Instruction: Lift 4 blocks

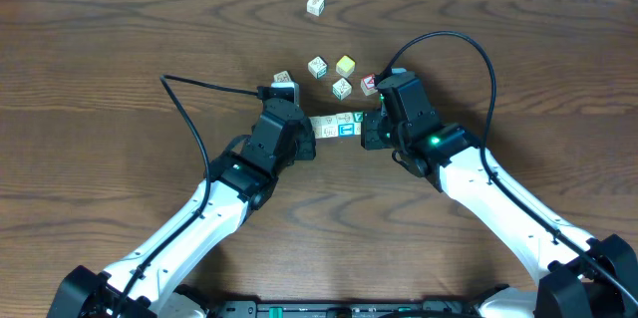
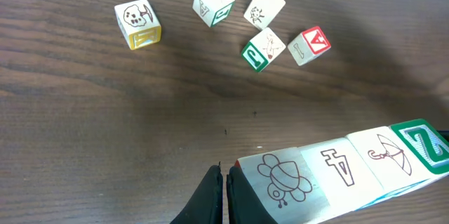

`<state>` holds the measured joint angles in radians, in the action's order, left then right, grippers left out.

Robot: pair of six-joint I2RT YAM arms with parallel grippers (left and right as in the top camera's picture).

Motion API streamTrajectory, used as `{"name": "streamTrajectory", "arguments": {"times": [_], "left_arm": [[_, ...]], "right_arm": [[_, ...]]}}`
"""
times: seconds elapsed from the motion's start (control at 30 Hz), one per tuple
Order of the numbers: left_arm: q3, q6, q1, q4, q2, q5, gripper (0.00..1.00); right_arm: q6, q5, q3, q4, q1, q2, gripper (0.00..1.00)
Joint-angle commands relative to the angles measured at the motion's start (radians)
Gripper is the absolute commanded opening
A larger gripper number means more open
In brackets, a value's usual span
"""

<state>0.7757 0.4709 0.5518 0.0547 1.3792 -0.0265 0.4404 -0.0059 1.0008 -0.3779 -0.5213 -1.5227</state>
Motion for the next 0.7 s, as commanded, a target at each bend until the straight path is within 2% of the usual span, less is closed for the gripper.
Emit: {"name": "streamTrajectory", "arguments": {"times": [0.0,0.67], "left_arm": [[0.015,-0.002,0.062,-0.032,-0.008,0.225,0.07],[0.011,0.014,0.062,-0.034,0.048,0.225,0.07]], "right_arm": [[0.016,-0.257,0.020,0.029,-0.089,-0.011,0.01],[0.016,-0.227,0.020,0.027,-0.089,-0.023,0.01]]}}
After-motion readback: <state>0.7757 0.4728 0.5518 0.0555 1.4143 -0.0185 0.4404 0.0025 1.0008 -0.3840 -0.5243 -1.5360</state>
